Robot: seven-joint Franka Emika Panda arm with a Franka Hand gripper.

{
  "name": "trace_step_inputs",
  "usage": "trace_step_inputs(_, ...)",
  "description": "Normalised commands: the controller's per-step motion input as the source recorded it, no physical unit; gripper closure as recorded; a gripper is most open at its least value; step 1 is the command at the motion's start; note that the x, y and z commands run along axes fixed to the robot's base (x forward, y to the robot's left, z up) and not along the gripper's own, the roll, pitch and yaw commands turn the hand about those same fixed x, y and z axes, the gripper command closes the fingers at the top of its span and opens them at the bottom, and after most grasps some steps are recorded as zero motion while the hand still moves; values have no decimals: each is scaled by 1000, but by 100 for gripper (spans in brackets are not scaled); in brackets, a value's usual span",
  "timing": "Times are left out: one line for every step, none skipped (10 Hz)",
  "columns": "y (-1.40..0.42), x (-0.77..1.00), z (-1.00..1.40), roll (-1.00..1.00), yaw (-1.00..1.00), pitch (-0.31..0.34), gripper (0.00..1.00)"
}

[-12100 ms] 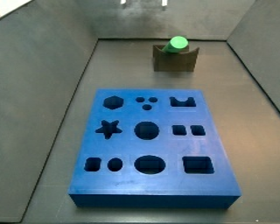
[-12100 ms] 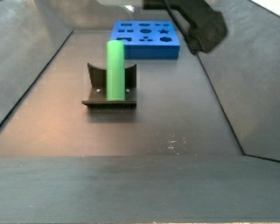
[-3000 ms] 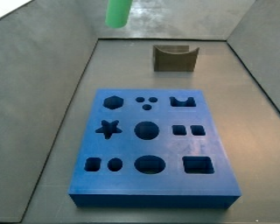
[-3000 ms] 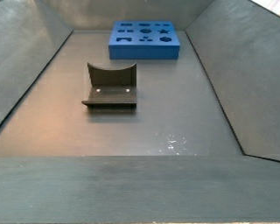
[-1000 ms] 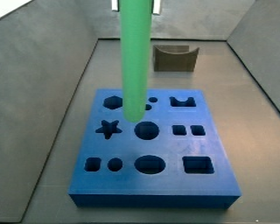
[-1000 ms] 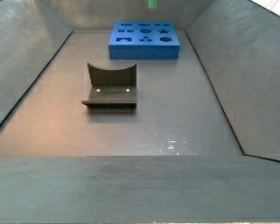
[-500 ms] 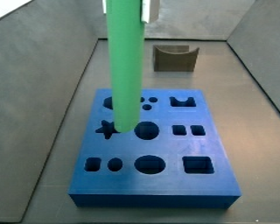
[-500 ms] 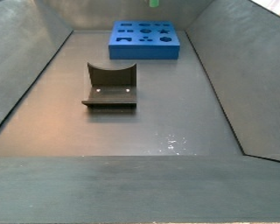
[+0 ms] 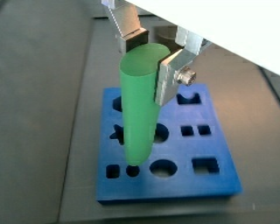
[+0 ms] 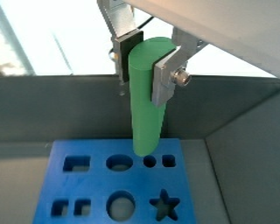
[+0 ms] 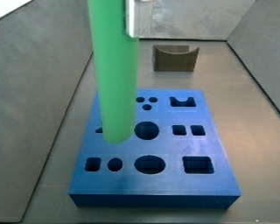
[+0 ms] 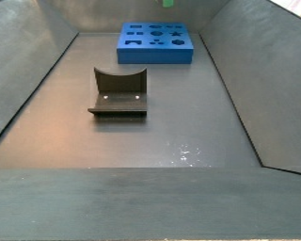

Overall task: Pick up the oval object. Move up. Place the oval object on the fixture. Regrasp the oval object. Move to above the board. Insert the oval object.
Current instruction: Insert the oval object.

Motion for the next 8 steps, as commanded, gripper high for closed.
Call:
trace_step_inputs(-209, 31, -49, 0, -923, -29, 100)
trace_step_inputs(-206, 34, -46, 0, -914, -44, 100)
trace_step_inputs(-194, 60, -6, -4, -891, -64, 100)
trace_step_inputs(-200, 143, -34, 0, -829, -56, 100)
trace_step_inputs(-111, 183, -34, -19, -809, -99, 100)
trace_step_inputs(-23, 186, -9, -54, -823, -130, 100)
trace_step_inputs(0, 209, 0, -79, -814, -130, 100)
trace_step_inputs(0, 269, 0, -109, -769, -136, 100)
